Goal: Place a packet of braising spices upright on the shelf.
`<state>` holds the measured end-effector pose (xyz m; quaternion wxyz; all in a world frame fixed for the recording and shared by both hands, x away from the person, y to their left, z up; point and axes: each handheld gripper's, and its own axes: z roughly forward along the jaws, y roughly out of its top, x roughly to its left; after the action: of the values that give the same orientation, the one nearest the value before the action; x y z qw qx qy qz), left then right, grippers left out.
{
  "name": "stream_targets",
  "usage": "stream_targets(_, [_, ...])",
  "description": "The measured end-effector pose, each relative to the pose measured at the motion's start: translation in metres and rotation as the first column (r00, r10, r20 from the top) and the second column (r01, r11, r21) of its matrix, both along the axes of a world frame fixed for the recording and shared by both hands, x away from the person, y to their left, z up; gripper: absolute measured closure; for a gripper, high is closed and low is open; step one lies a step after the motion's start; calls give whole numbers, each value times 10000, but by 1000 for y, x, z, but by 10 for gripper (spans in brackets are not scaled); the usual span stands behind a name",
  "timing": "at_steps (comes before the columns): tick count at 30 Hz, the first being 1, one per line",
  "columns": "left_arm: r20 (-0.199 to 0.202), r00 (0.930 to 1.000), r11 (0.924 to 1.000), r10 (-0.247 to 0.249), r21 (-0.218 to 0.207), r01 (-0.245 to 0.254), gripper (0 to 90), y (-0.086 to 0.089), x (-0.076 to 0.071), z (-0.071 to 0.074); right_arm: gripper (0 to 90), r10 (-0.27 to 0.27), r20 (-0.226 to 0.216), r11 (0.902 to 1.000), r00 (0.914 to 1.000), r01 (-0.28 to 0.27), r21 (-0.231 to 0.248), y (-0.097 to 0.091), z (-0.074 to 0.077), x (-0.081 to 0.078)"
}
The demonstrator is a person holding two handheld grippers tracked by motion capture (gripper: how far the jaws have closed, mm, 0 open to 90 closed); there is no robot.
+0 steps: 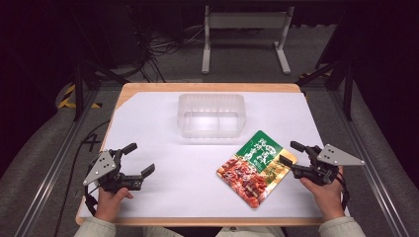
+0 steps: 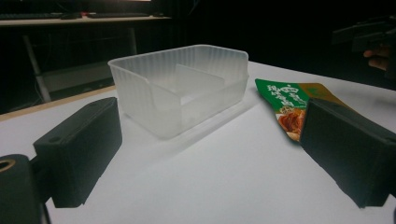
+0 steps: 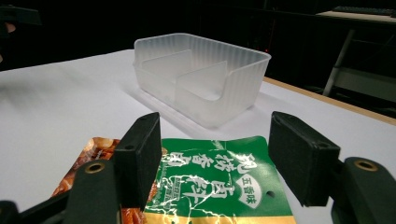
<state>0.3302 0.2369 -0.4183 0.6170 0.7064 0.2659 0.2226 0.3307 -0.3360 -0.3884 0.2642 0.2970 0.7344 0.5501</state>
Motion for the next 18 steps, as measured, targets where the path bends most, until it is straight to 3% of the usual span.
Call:
stream_targets(8, [-78,10000,9999,16,127,-15,64,0,1,-2,303,-730,-837,9973,9938,725,-88,-7,13,20])
stream_targets(18, [-86,10000,9999,1,122,1,63,0,1,-3,289,-888,-1164,9960,9892,873,-181,-20,24,42])
